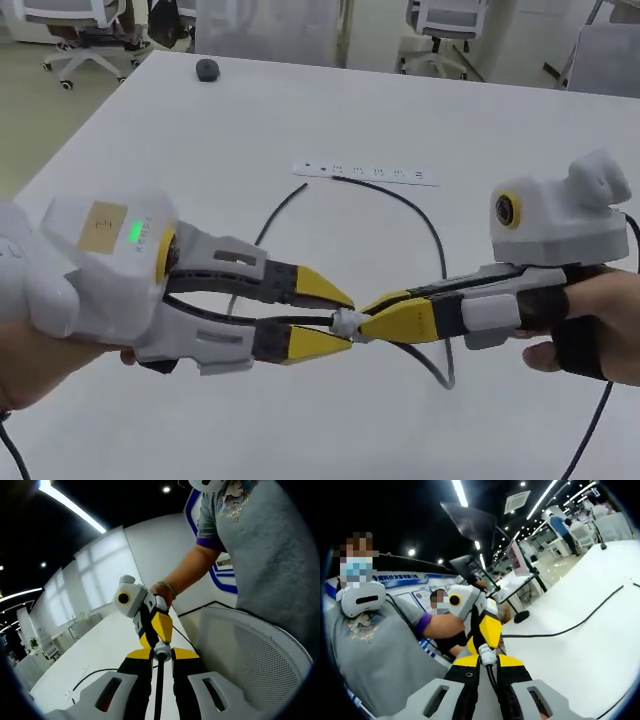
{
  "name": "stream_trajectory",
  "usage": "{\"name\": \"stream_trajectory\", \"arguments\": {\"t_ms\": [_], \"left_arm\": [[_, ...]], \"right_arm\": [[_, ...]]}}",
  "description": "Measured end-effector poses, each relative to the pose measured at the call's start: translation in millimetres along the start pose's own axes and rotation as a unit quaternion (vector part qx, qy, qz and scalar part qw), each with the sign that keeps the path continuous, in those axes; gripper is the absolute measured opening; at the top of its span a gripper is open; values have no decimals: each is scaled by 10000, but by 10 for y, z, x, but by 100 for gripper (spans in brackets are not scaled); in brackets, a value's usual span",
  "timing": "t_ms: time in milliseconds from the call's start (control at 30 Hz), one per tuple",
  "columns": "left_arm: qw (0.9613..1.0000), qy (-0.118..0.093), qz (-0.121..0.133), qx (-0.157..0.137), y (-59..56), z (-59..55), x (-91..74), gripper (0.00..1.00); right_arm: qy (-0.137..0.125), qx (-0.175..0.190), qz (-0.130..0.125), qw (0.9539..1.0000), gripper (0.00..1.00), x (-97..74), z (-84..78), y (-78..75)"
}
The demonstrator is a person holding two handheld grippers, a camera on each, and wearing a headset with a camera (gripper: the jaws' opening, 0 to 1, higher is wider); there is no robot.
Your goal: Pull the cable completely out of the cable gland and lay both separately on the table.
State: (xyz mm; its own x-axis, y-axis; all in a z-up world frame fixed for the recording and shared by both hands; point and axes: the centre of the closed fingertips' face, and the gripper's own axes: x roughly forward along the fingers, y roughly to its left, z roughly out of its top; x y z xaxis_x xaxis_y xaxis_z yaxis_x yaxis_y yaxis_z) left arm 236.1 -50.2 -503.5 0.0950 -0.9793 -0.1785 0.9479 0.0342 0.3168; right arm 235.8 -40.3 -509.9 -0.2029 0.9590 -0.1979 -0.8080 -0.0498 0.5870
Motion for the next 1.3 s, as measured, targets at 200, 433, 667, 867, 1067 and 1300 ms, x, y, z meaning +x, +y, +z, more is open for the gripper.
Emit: {"name": "stream_trajectory", "arguments": {"t_ms": [200, 433, 667, 867, 1067, 1300], "left_arm": [[9991, -78, 140, -402, 42, -64, -9, 15], [9972, -63, 251, -703, 83, -130, -22, 15], [9946, -103, 381, -956, 140, -152, -41, 15], [9922, -73, 474, -1151, 180, -188, -50, 15], [9913, -40, 502, -1217, 176, -210, -43, 15], [9906, 56, 617, -1216, 210, -245, -59, 15]], "right_arm": [[202, -1131, -535, 9919, 7, 11, -7, -45], [398, -2283, -1110, 9664, 7, 47, -5, -105], [632, -3392, -1649, 9240, 7, 56, 26, -157], [873, -4126, -1985, 8847, 7, 66, 38, -199], [963, -4319, -2110, 8716, 8, 71, 12, -234], [979, -4255, -2280, 8703, 17, 29, 29, -282]]}}
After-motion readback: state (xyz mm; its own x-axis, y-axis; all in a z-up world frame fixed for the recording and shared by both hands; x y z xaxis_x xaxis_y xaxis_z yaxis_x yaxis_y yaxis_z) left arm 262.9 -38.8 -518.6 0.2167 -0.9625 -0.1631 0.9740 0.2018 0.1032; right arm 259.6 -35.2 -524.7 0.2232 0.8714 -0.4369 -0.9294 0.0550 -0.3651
